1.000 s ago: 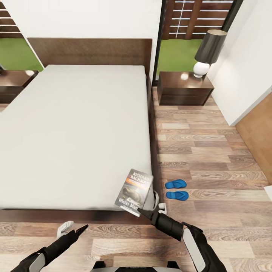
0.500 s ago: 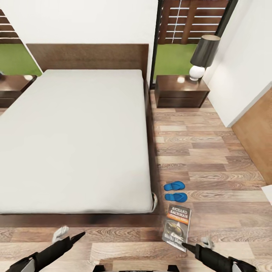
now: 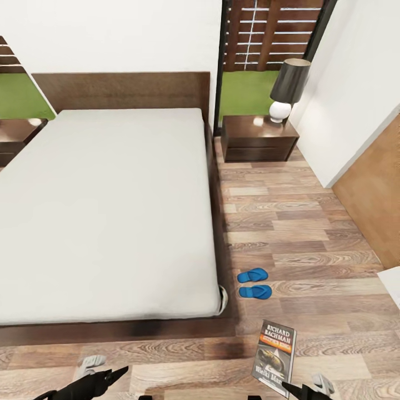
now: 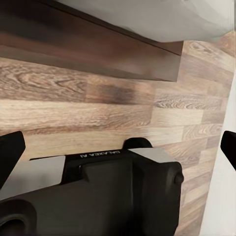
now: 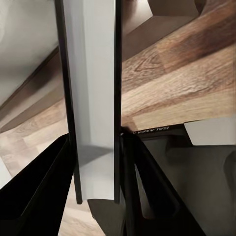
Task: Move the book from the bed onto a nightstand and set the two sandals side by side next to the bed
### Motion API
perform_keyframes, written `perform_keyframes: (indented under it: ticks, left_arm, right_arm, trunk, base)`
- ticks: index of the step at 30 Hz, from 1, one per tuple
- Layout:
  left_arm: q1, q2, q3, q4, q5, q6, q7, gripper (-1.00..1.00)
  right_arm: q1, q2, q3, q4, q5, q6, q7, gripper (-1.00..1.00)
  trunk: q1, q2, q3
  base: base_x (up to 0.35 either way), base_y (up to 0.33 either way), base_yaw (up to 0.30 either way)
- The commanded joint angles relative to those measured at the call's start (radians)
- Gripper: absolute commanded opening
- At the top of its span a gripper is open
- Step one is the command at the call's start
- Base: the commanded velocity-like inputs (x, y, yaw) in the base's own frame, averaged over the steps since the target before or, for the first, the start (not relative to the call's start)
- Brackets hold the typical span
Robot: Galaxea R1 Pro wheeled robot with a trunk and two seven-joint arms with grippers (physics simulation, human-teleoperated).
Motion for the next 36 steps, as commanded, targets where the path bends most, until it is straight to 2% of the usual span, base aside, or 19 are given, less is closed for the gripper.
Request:
perform_keyframes:
  ticks: [1, 19, 24, 36]
  left_arm:
    - [0.0, 0.0, -0.007, 0.002, 0.008, -0.006, -0.002, 1.0]
    - [0.0, -0.008, -0.007, 0.022, 0.01, -0.007, -0.001, 1.0]
    - [-0.001, -0.016, -0.007, 0.023, 0.01, -0.007, -0.001, 1.0]
    - [0.0, -0.023, -0.007, 0.023, 0.01, -0.007, 0.001, 1.0]
  right_arm:
    - [0.0, 0.0, -0.002, 0.0, -0.005, 0.01, 0.002, -1.0]
    - [0.0, -0.002, -0.003, 0.002, -0.005, 0.006, 0.0, -1.0]
    - [0.0, -0.002, -0.004, 0.002, -0.005, -0.048, 0.0, -1.0]
    - [0.0, -0.001, -0.003, 0.002, -0.004, -0.091, -0.001, -1.0]
  trunk:
    - [0.0, -0.001, 0.001]
    - [0.0, -0.001, 0.03]
    - [0.0, -0.001, 0.038]
    - [0.0, -0.001, 0.058]
  base:
    - [0.0, 0.0, -0.062]
    - [0.0, 0.0, -0.043]
    - [0.0, 0.0, -0.003]
    - [0.0, 0.0, 0.0]
